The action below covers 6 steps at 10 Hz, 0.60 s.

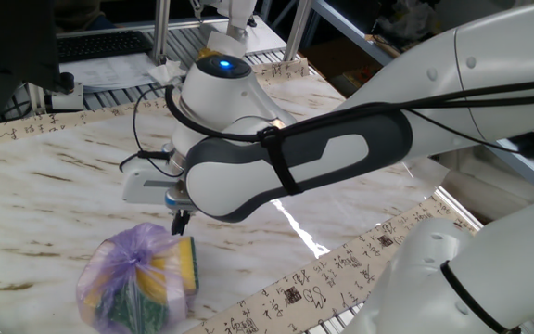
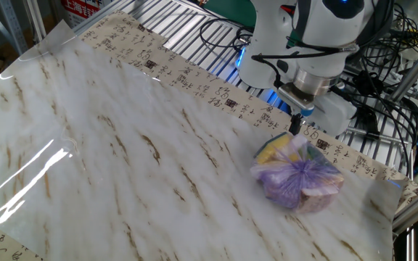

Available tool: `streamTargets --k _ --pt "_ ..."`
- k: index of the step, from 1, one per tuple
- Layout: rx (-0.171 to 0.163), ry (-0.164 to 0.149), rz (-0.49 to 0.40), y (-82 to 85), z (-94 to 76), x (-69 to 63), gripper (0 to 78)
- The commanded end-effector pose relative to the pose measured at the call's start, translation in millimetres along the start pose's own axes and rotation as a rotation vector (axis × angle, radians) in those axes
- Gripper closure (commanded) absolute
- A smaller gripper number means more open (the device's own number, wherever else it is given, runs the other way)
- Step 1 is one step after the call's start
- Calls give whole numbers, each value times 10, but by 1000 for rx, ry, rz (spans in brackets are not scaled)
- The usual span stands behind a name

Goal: Pick up a bag of things

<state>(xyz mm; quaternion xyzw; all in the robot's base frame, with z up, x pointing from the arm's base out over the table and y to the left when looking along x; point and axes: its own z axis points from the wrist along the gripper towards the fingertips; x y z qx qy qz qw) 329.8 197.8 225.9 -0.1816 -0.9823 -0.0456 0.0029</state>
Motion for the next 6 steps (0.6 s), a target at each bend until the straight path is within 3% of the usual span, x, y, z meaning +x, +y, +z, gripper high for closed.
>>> streamTargets --k 1,6 --pt "-8 10 -40 6 -8 -3 776" --pt "-10 8 -11 122 55 17 776"
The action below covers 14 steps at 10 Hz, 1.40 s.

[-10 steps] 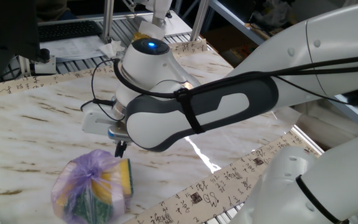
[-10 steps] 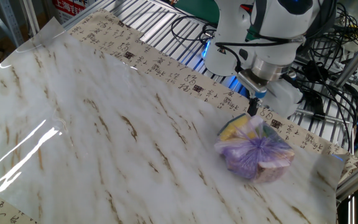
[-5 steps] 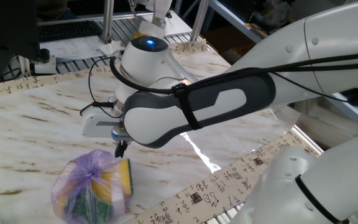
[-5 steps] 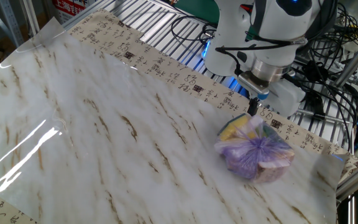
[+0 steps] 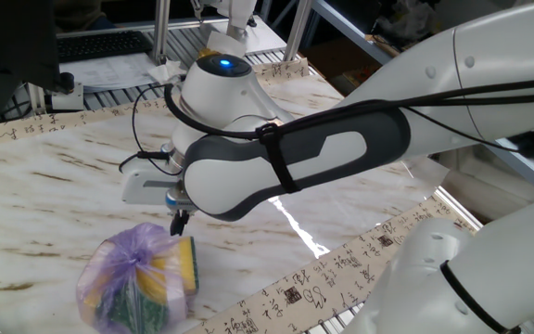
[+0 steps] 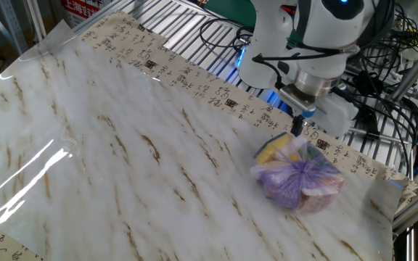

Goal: Pick up a bag of things

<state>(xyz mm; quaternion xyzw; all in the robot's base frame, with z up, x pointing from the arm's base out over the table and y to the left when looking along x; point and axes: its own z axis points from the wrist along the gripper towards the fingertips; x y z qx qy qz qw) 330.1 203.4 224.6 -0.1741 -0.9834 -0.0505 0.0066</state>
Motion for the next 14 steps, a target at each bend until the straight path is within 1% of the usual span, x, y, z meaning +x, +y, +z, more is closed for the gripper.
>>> streamTargets --k 1,2,3,6,8,11,14 --pt "-2 -4 2 111 74 2 776" --pt "-3 -8 2 136 96 4 776" --pt "-7 -12 8 201 142 16 776" --pt "-9 -23 40 360 207 79 776" --pt "-12 -27 45 400 230 90 776" --pt "-18 -43 55 461 306 95 776" --pt "-20 -46 58 488 327 96 776"
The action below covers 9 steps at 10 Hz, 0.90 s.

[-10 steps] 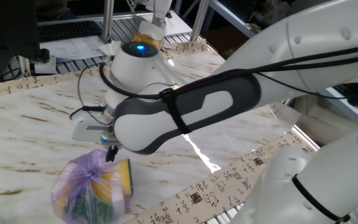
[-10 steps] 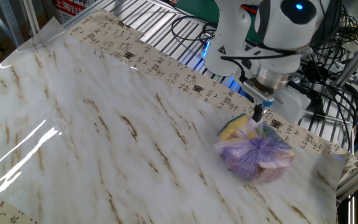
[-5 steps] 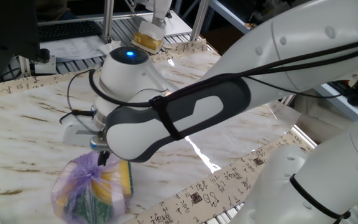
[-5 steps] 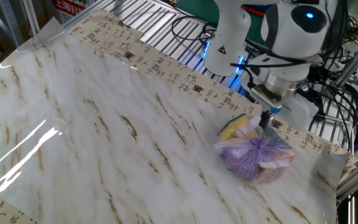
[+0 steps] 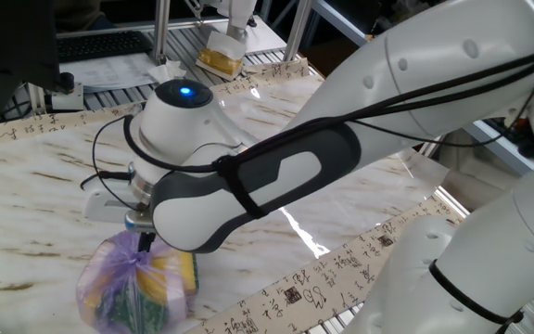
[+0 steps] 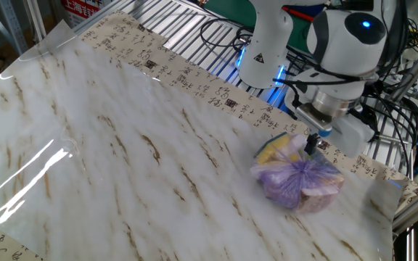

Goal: Pick up a bag of things

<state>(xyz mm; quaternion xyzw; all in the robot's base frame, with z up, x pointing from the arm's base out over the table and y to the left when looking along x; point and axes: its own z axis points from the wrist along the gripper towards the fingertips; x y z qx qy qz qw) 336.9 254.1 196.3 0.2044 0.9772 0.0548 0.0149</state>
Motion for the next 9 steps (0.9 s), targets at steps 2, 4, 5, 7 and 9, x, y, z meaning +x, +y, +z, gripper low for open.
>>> streamTargets --k 2,4,5,7,9 --pt "-2 -8 1 57 26 -13 776" --pt "1 -13 0 78 61 -34 776" --pt "2 -14 2 91 62 -55 776" --pt "3 -20 11 110 67 -87 776" --pt "8 -22 22 125 64 -114 776"
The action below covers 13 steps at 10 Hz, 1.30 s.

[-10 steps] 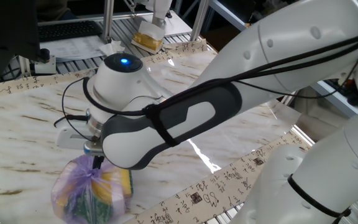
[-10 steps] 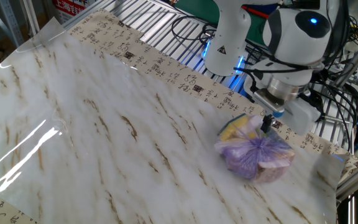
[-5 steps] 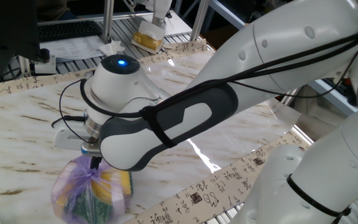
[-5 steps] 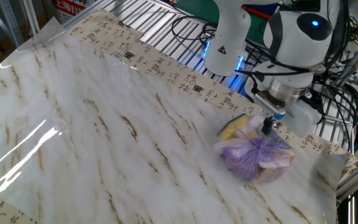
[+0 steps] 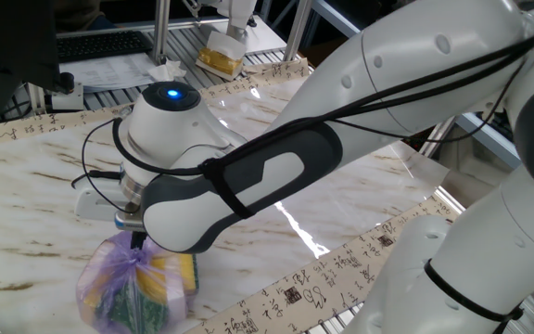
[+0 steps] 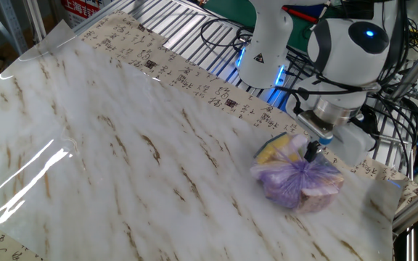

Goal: Pick up a bag of things

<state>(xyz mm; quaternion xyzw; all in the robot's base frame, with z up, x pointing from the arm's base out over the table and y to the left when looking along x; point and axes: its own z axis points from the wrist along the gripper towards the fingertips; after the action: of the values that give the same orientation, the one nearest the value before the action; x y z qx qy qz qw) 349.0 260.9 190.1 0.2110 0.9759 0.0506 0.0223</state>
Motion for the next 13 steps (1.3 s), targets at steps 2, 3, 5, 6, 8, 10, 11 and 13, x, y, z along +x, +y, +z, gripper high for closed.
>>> streamTargets --k 2,3,5,6,8,10,11,13 --pt "17 -12 19 35 -10 -52 776" --pt "21 -13 24 36 -8 -52 776" --pt "36 -20 35 39 0 -54 776" --pt "39 -19 42 41 4 -56 776" --pt "46 -17 52 45 5 -63 776" --pt "50 -13 52 46 5 -66 776" --pt "50 -13 52 46 5 -66 1" --pt "50 -13 52 46 5 -66 1"
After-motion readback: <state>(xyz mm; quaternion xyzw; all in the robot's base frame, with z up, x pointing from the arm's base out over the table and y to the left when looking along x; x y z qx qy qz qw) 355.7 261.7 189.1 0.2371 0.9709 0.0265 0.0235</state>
